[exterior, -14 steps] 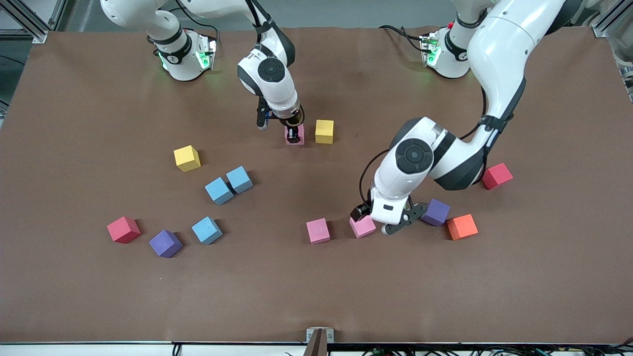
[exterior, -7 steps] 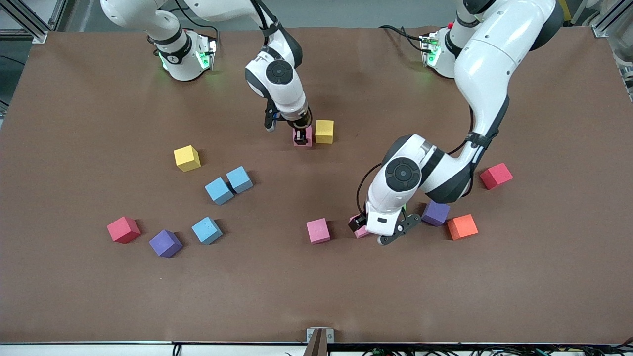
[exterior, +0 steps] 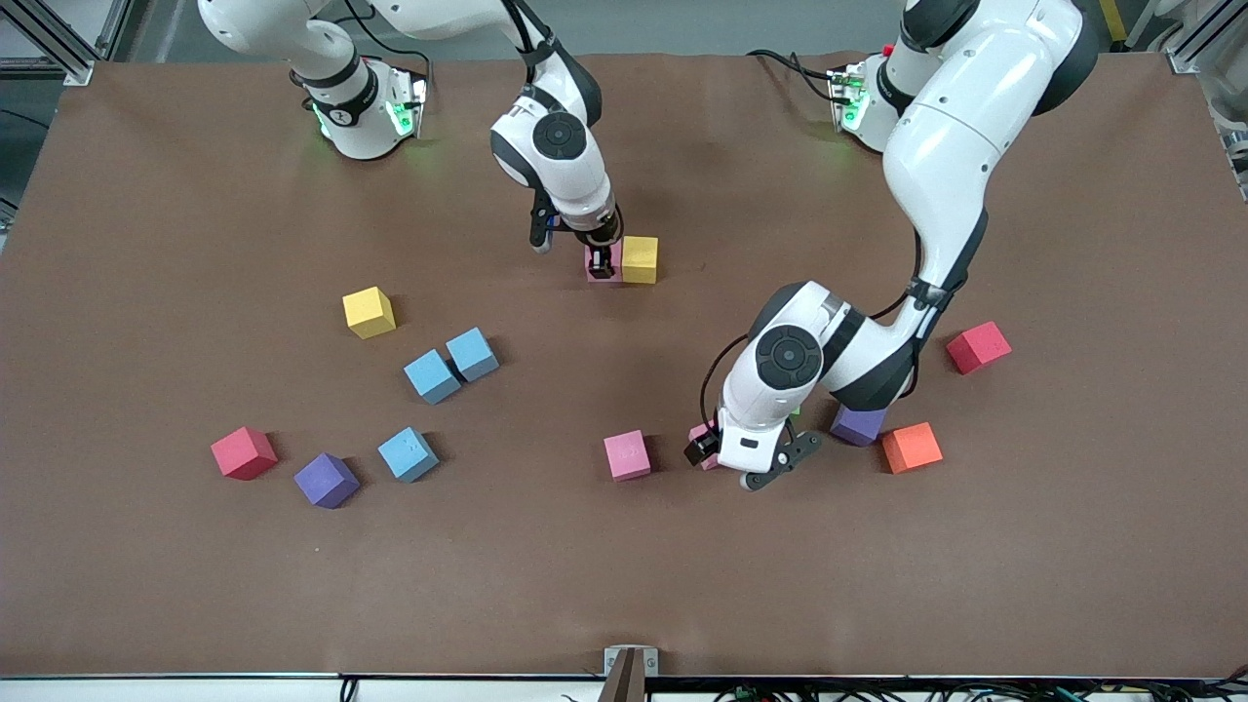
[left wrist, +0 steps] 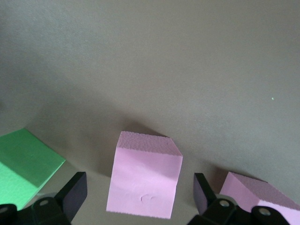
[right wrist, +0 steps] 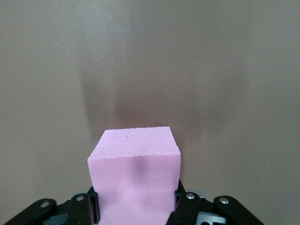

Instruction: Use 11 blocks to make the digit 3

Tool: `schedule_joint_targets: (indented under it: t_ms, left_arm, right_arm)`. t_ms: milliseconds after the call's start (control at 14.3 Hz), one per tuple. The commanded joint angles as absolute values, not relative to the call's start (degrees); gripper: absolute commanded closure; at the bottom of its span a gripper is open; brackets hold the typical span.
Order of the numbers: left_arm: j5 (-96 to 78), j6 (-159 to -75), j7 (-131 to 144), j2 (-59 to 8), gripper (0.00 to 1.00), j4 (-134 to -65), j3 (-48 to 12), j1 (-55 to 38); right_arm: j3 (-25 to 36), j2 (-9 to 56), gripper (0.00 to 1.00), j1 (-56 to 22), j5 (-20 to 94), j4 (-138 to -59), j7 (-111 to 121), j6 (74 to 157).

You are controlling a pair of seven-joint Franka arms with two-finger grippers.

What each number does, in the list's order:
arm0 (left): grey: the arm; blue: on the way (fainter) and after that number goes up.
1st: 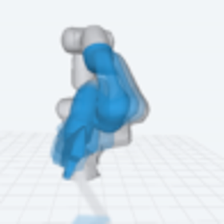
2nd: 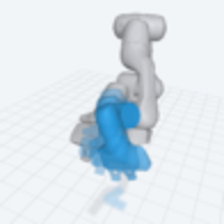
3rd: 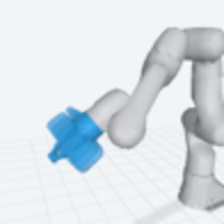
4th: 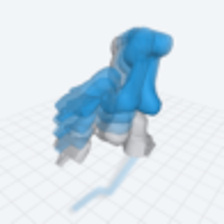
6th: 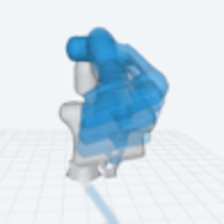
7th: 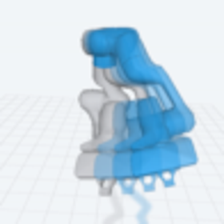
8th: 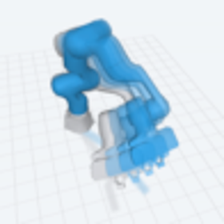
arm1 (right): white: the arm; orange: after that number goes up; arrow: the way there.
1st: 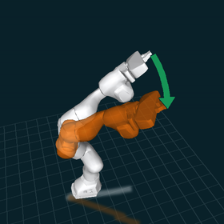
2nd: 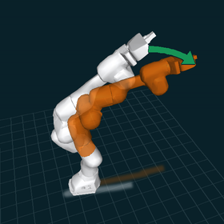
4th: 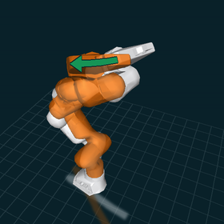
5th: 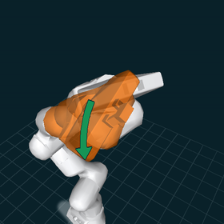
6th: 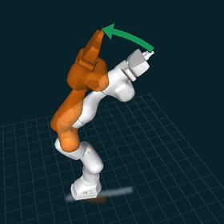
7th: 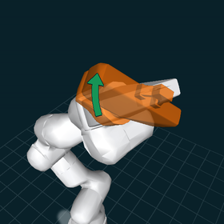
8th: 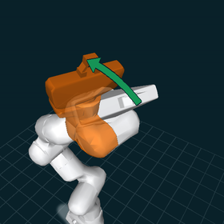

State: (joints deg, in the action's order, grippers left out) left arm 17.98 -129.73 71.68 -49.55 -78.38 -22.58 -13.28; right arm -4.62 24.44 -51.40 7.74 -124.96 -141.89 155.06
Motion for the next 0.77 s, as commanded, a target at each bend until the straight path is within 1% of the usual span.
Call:
schedule_joint_targets:
  t_ms: [0, 70, 209, 279, 348, 418, 488, 697]
  left_arm:
    - [18.9, -130.2, 71.8, -51.0, 0.0, -76.8, -22.0, -14.1]
    - [18.9, -130.2, 71.8, -51.3, 0.0, -76.8, -22.0, -14.1]
    - [18.9, -130.4, 71.9, -51.9, 0.0, -76.8, -21.9, -14.4]
    - [19.0, -130.8, 71.9, -52.3, 0.02, -76.9, -21.9, -14.5]
    - [19.0, -131.5, 71.8, -52.4, 0.07, -77.1, -21.9, -14.5]
    - [19.0, -131.7, 72.0, -52.4, 0.18, -77.1, -21.9, -14.5]
    - [19.0, -131.7, 72.2, -52.4, 0.31, -77.1, -21.9, -14.5]
    - [18.5, -131.2, 73.2, -51.2, 0.78, -77.8, -22.0, -14.4]
  right_arm:
    - [-5.5, 26.7, 0.59, -51.8, 8.1, -124.6, -143.9, 154.3]
    - [-5.5, 26.6, 0.58, -51.8, 8.1, -124.6, -143.9, 154.2]
    - [-5.5, 26.7, 0.53, -51.8, 8.1, -124.6, -144.9, 154.2]
    - [-5.5, 26.6, 0.39, -51.7, 8.1, -124.6, -144.9, 154.2]
    - [-5.5, 26.5, 0.08, -51.4, 8.0, -124.5, -145.0, 153.6]
    - [-5.5, 26.4, 0.0, -51.2, 8.0, -124.5, -144.9, 152.7]
    - [-5.5, 25.9, 0.0, -51.2, 7.9, -124.3, -144.8, 151.7]
    - [-5.2, 23.1, 0.0, -50.1, 7.5, -124.0, -144.3, 148.9]
